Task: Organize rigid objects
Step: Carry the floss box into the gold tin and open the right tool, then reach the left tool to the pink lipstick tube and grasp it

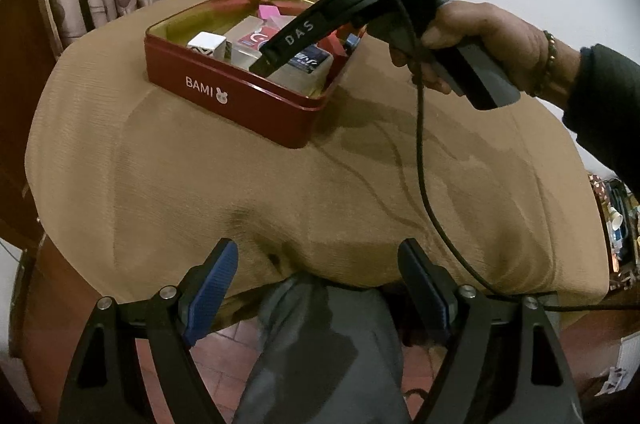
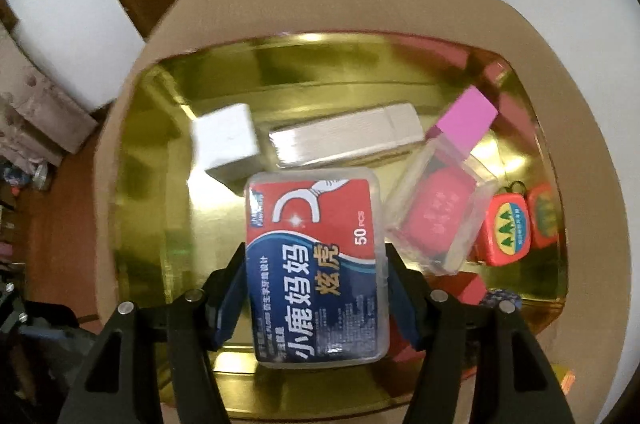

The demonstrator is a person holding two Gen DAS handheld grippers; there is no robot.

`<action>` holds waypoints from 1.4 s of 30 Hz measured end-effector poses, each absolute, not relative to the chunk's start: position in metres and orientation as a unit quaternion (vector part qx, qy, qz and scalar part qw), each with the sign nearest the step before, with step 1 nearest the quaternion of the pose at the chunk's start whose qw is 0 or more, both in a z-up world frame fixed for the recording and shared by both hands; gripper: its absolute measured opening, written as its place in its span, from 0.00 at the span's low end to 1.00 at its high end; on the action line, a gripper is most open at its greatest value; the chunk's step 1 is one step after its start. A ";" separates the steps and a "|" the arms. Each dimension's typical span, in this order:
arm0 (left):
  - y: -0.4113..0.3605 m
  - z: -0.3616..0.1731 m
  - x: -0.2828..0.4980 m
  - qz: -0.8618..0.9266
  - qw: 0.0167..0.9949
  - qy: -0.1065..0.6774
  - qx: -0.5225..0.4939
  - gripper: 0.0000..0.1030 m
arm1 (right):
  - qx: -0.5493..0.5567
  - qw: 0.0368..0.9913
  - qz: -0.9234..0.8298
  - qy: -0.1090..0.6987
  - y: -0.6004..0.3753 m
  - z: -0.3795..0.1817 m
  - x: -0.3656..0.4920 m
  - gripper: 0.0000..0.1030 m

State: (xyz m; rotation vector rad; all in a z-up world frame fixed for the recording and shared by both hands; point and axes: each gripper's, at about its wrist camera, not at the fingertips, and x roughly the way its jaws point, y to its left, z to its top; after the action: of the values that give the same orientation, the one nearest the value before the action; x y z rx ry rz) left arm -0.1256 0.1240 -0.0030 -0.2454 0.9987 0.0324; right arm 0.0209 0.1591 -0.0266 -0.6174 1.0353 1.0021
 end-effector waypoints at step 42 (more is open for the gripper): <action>-0.012 0.007 0.125 -0.153 0.874 0.454 0.076 0.78 | 0.032 0.935 0.043 0.351 -0.318 -0.041 -0.071 0.62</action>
State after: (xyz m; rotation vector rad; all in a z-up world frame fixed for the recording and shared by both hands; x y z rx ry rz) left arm 0.1251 -0.0116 0.0067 0.1587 0.9477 -0.3199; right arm -0.0709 -0.3181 -0.0410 0.0650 0.7185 0.0884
